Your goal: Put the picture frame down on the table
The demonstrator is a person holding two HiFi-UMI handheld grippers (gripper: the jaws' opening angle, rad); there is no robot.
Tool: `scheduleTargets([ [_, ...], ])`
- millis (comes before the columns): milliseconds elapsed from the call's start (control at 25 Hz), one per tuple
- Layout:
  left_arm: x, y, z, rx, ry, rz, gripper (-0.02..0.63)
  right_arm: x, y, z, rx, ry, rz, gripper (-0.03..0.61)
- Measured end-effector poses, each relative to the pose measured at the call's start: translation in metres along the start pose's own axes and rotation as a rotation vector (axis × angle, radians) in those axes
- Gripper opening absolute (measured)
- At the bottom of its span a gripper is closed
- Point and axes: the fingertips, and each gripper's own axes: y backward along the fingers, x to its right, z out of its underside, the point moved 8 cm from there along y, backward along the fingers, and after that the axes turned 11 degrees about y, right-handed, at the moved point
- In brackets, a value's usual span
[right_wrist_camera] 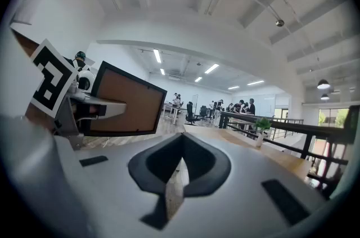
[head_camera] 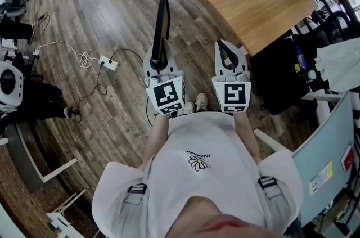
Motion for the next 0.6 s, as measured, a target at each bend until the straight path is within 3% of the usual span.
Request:
scheduleTargets([
  [440,0.010,-0.013,-0.005,0.023,-0.025,0.010,0.023,0.009,-0.005,0.010,0.001,-0.027,-0.026,0.006],
  [600,0.019,-0.021,-0.005,0.032,-0.028,0.013,0.023,0.014,-0.008,0.014,0.063,-0.088,-0.100,0.008],
])
